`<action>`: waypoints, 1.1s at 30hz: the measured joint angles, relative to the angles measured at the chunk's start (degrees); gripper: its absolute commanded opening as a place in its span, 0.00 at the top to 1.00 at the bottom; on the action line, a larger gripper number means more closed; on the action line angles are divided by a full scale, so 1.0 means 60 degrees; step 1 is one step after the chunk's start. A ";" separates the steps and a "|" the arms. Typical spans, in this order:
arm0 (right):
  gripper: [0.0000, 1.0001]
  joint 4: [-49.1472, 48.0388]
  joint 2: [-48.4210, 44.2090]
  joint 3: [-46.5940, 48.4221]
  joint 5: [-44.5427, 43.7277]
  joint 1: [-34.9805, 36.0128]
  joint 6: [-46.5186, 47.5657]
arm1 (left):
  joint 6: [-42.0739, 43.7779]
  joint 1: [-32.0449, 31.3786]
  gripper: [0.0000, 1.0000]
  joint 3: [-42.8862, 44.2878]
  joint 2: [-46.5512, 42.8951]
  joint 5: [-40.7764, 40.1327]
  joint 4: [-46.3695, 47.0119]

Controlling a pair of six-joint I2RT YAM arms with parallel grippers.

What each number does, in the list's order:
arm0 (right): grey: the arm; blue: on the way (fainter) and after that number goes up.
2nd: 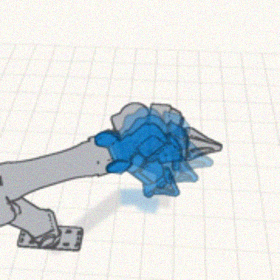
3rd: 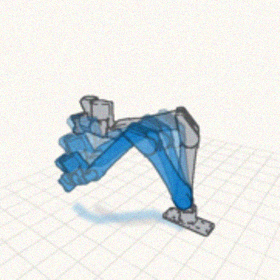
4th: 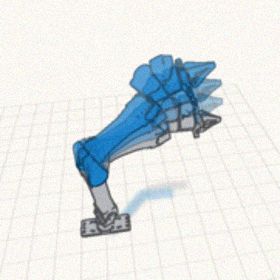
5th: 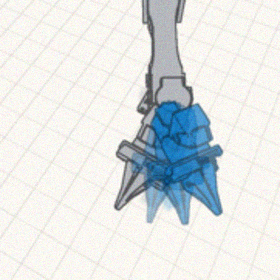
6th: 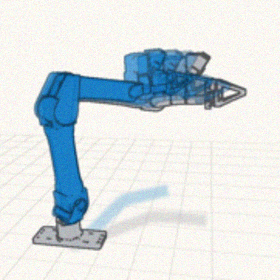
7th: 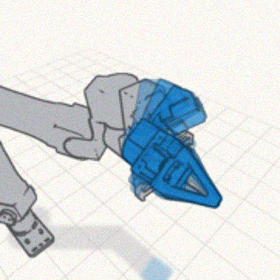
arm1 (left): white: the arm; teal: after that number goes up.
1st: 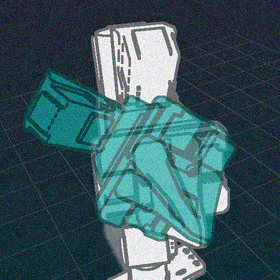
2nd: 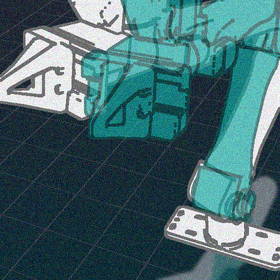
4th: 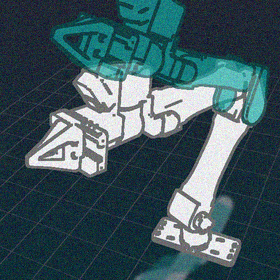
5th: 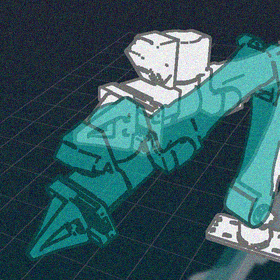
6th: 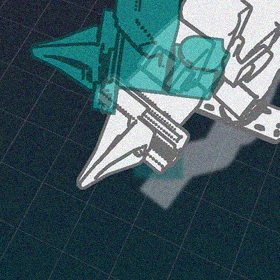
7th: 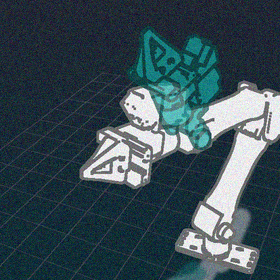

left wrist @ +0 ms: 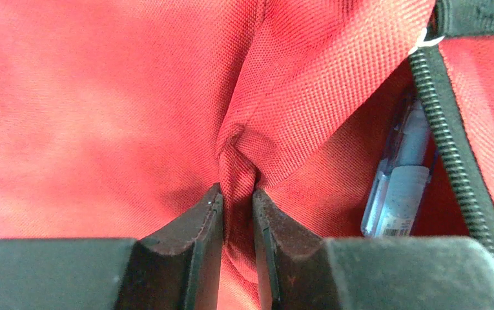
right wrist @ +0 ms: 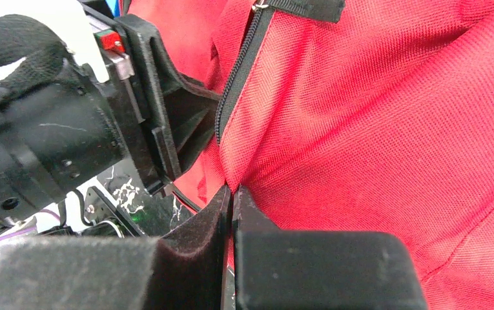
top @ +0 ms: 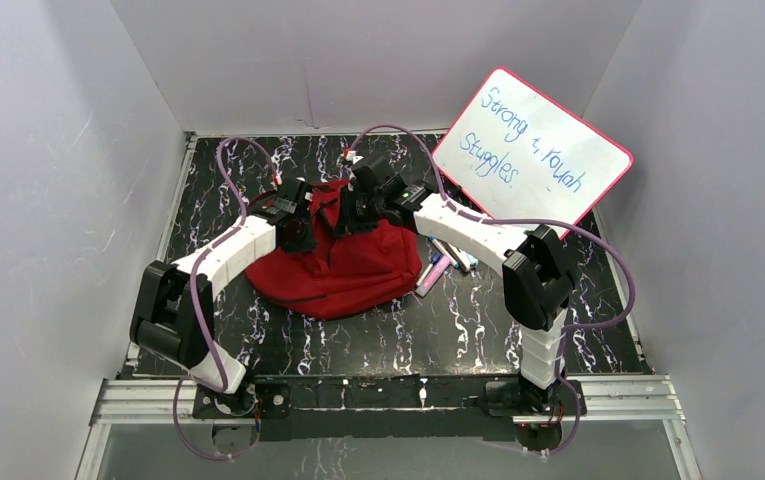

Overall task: Pack the student bag
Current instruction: Place the stationery in the student bag.

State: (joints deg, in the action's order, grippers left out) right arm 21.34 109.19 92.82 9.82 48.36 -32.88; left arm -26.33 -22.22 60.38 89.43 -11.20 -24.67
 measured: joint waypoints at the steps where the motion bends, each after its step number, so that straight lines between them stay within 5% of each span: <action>1: 0.89 -0.0029 0.0007 -0.0004 0.0004 -0.0004 0.0004 | 0.0069 -0.0004 0.81 0.0080 -0.0029 -0.0069 -0.0095; 14: 0.89 -0.0175 0.0007 -0.0066 0.0087 -0.0025 -0.0029 | 0.0871 -0.0015 0.67 0.0805 -0.0051 -0.1173 -0.0998; 26: 0.89 -0.0215 0.0007 -0.0193 0.0142 -0.0051 -0.0033 | 0.1129 -0.0015 0.80 0.0809 -0.0248 -0.1741 -0.1231; 33: 0.82 -0.0248 0.0007 -0.0299 0.0142 -0.0058 -0.0036 | 0.1242 0.0029 0.77 0.1096 -0.0637 -0.1985 -0.1541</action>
State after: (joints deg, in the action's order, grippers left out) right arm 19.86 109.23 91.02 10.68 48.01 -33.10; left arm -18.87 -22.04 66.96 85.60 -23.11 -33.91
